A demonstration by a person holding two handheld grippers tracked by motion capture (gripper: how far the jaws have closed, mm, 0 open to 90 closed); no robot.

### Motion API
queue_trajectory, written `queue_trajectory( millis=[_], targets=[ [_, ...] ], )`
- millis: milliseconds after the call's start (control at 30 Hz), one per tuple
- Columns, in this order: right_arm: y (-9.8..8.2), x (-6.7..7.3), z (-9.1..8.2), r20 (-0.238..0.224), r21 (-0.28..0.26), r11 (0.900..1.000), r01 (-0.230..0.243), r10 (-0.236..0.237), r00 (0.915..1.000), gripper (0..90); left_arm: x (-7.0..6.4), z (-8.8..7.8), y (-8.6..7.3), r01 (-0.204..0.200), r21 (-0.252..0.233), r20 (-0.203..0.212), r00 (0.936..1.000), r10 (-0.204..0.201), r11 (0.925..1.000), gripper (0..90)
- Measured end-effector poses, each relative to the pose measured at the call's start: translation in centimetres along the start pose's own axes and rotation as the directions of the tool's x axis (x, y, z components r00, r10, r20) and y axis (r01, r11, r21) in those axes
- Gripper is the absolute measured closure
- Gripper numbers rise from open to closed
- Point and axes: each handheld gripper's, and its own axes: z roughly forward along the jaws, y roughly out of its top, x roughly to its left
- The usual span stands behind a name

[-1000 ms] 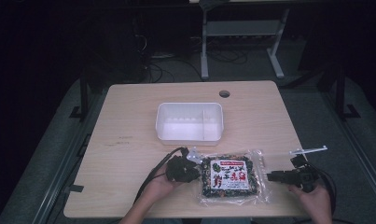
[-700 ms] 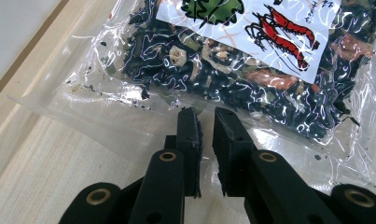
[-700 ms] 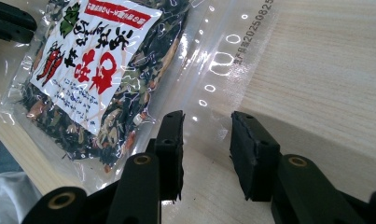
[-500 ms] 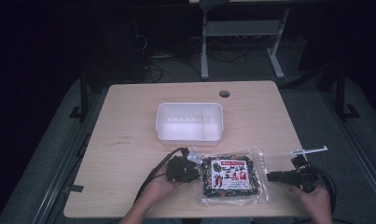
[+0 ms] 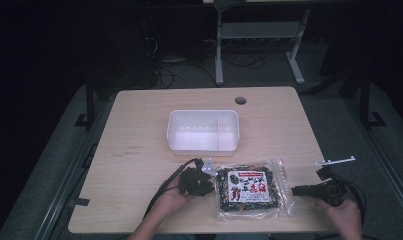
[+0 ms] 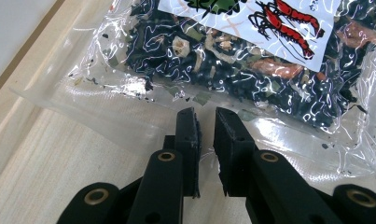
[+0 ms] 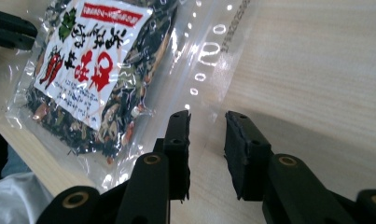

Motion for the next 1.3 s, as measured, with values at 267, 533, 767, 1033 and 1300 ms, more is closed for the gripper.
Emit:
queue_trajectory(
  millis=[267,533,767,1033,1300],
  targets=[
    [0.05,0.29,0.51,-0.027,0.016,1.000,0.009,-0.009,0.9996,68.0,0.04,0.05,-0.02,0.000,0.003,-0.003,1.0000,0.000,1.0000,79.1],
    [-0.26,-0.05,-0.25,-0.033,0.049,0.999,-0.017,0.019,0.9993,66.6,0.07,0.07,-0.05,-0.001,0.008,-0.004,1.0000,0.001,1.0000,79.0],
    [-0.26,0.08,0.24,-0.073,0.068,0.997,-0.020,0.025,0.9970,65.7,-0.02,0.07,-0.03,-0.008,0.012,-0.009,0.9999,0.008,0.9999,79.0],
    [-0.17,0.25,-0.15,-0.124,0.008,1.000,-0.013,0.014,0.9922,71.9,0.03,0.08,0.00,-0.009,0.009,-0.008,0.9999,0.009,0.9999,78.9],
    [-0.02,0.35,0.51,-0.160,-0.011,1.000,-0.010,0.008,0.9872,81.0,0.01,0.17,0.07,0.005,-0.007,-0.003,1.0000,-0.005,1.0000,78.9]
  ],
)
